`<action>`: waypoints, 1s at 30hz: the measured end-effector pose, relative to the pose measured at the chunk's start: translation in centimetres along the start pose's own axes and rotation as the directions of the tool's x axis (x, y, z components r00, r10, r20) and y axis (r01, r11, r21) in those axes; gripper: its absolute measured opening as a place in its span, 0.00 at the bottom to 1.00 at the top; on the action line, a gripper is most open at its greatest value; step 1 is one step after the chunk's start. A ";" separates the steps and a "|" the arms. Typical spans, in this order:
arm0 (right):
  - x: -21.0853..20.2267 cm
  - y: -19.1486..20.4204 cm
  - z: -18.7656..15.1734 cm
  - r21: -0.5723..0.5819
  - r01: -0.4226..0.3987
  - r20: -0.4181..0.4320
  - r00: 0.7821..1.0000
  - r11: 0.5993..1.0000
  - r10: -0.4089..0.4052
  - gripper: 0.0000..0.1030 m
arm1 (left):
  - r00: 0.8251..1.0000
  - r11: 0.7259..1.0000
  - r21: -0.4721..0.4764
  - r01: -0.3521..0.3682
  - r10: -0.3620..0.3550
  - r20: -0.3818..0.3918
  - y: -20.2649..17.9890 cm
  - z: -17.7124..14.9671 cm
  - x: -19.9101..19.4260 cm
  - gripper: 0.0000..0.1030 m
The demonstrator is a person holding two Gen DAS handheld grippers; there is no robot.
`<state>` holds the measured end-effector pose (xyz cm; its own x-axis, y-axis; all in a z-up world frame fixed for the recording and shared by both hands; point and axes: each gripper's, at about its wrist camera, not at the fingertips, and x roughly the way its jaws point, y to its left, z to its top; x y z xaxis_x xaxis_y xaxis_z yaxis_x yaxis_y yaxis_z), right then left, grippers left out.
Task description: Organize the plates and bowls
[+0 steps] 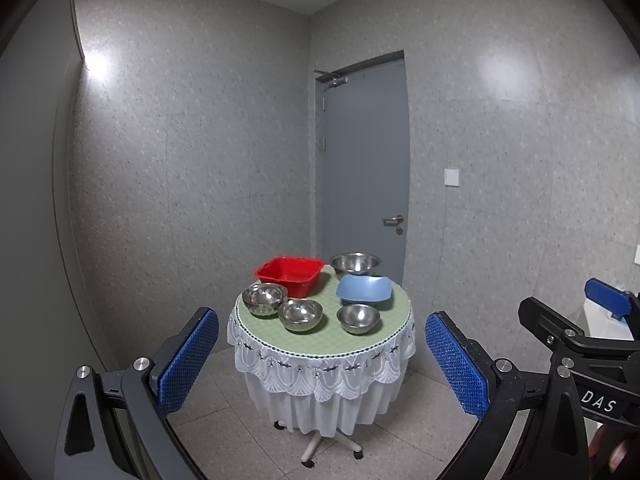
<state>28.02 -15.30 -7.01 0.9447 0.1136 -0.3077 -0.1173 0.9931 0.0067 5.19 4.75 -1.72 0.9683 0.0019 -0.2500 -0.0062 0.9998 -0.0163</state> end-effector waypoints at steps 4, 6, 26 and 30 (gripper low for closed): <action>0.9 0.4 -0.1 0.000 0.000 -0.013 1.000 1.000 0.000 1.00 | 1.000 1.000 -0.001 0.001 -0.001 -0.012 0.8 -0.2 0.9 0.99; 1.5 0.8 -0.2 0.000 -0.001 -0.019 1.000 1.000 0.001 1.00 | 1.000 1.000 -0.003 0.001 -0.001 -0.019 1.3 0.0 1.7 0.99; 10.8 7.3 1.9 0.078 0.058 -0.048 0.997 0.995 -0.055 1.00 | 0.996 0.995 0.062 0.074 -0.071 -0.048 10.2 4.7 15.6 0.99; 13.3 7.8 2.6 0.079 0.067 -0.063 0.996 0.995 -0.062 1.00 | 0.995 0.994 0.058 0.089 -0.085 -0.060 11.3 5.5 19.0 0.99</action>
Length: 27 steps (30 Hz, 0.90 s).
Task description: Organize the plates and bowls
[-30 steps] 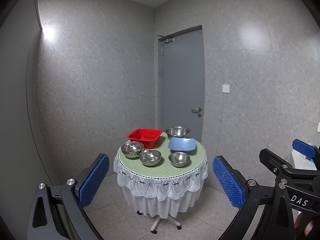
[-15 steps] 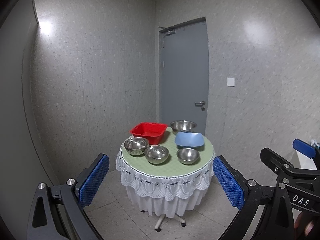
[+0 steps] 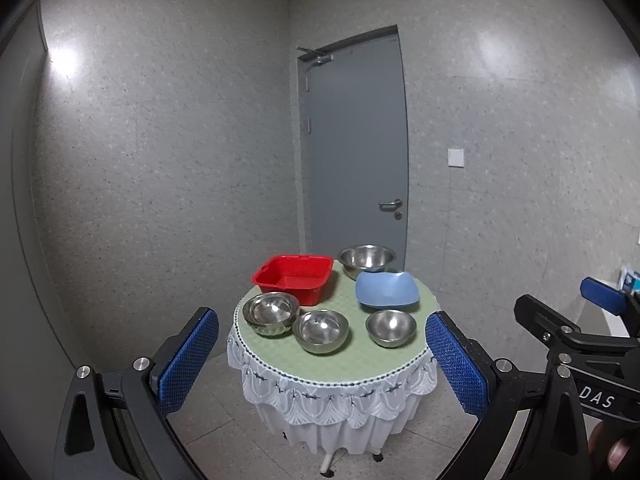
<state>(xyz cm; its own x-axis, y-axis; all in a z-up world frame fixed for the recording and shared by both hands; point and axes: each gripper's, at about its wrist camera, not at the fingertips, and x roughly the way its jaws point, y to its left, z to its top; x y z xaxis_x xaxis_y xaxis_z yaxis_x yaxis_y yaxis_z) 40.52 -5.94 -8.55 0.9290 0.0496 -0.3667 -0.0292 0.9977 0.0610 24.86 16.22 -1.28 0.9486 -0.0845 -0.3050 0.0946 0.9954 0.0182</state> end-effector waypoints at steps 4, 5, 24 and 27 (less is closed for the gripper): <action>3.1 0.3 0.8 -0.003 0.002 -0.021 1.000 1.000 -0.002 1.00 | 1.000 1.000 0.000 -0.006 0.006 -0.016 0.8 1.0 4.2 0.99; 3.9 0.2 0.9 -0.001 -0.002 -0.026 1.000 1.000 0.002 1.00 | 1.000 1.000 -0.003 -0.008 0.008 -0.022 0.8 1.3 5.2 0.99; 34.2 -7.6 10.4 -0.069 -0.117 -0.146 0.984 0.991 0.106 1.00 | 0.974 0.991 -0.093 -0.093 0.071 -0.215 -7.8 13.1 42.2 0.99; 40.2 -8.9 11.9 -0.091 -0.139 -0.192 0.974 0.986 0.120 1.00 | 0.963 0.989 -0.088 -0.115 0.090 -0.254 -9.7 15.0 50.1 0.99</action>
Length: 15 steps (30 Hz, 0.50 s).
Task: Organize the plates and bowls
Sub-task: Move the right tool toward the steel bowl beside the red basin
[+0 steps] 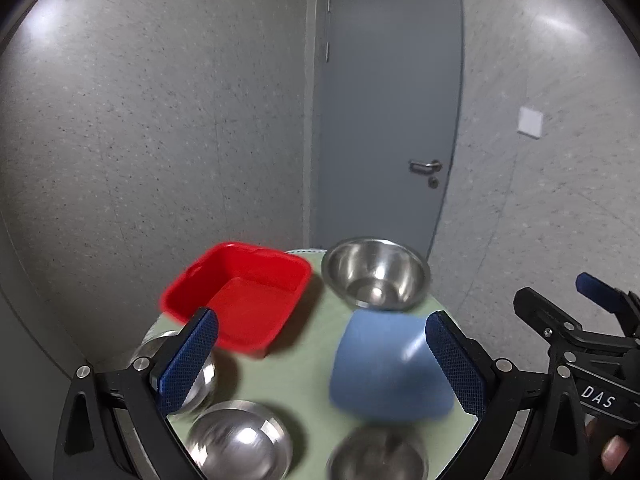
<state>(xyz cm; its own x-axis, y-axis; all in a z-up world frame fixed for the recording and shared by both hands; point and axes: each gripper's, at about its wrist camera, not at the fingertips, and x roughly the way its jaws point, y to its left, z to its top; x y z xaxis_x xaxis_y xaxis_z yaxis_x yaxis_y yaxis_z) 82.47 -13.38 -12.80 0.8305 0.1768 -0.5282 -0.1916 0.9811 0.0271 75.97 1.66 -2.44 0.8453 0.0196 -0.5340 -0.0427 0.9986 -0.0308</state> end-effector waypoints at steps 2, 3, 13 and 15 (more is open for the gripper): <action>3.4 -1.2 1.1 -0.014 -0.011 -0.042 0.999 1.000 0.011 1.00 | 0.998 1.000 -0.008 -0.003 0.003 -0.058 -1.6 2.1 5.1 0.99; 5.4 -1.8 1.7 -0.016 -0.026 -0.069 0.997 1.000 0.025 1.00 | 0.996 1.000 -0.015 0.004 -0.006 -0.085 -2.2 3.0 7.3 0.99; 21.5 -5.2 3.2 0.039 -0.153 -0.310 0.938 0.987 0.158 1.00 | 0.920 0.997 -0.033 -0.065 0.046 -0.390 -5.4 7.5 29.3 0.85; 24.2 -5.7 2.8 0.071 -0.176 -0.358 0.914 0.982 0.190 1.00 | 0.900 0.997 -0.036 -0.073 0.051 -0.433 -5.3 7.4 32.4 0.81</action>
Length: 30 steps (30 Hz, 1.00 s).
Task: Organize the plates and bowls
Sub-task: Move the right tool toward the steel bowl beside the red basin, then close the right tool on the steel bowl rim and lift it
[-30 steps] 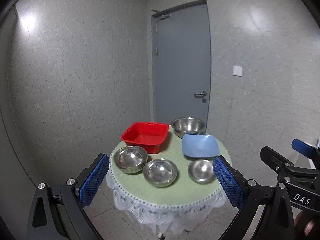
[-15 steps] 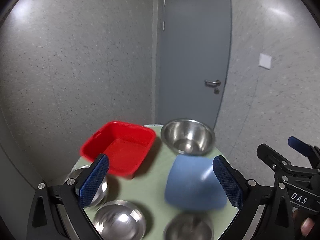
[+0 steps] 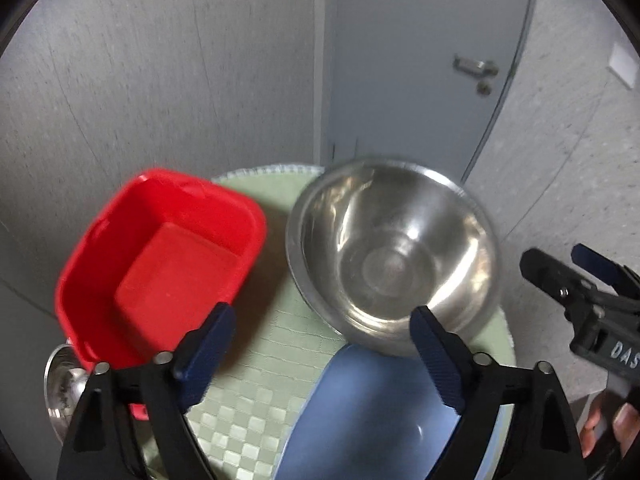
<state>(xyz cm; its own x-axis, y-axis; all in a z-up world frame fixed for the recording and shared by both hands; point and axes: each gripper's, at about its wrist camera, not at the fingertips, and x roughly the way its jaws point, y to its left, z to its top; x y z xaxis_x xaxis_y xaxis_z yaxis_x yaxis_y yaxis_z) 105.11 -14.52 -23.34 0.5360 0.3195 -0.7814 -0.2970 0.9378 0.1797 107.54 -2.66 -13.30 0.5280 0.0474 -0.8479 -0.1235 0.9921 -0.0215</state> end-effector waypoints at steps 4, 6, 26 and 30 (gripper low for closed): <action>3.7 -1.4 0.7 0.023 -0.042 -0.078 0.996 0.999 0.044 0.95 | 0.998 1.000 -0.026 0.015 -0.017 -0.067 -0.6 2.1 4.7 0.72; 5.4 -2.1 0.8 0.044 -0.067 -0.119 0.990 0.997 0.071 0.89 | 0.995 0.999 -0.040 0.028 -0.032 -0.094 -0.7 2.7 6.4 0.69; 6.3 -1.8 0.9 0.038 -0.126 -0.127 0.983 0.991 0.129 0.27 | 0.994 0.995 -0.026 0.101 -0.102 -0.030 -0.5 5.9 13.9 0.30; 3.2 0.5 1.8 -0.006 -0.110 -0.077 0.991 0.994 0.109 0.27 | 0.990 0.991 -0.029 0.130 -0.129 0.053 0.9 6.4 11.6 0.29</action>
<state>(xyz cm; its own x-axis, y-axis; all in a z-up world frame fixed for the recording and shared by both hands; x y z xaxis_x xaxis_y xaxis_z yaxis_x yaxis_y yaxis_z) 108.14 -12.82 -24.67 0.4380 0.4083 -0.8009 -0.3586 0.8963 0.2608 118.97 -0.43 -19.80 0.5831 -0.0745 -0.8090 -0.0783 0.9860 -0.1473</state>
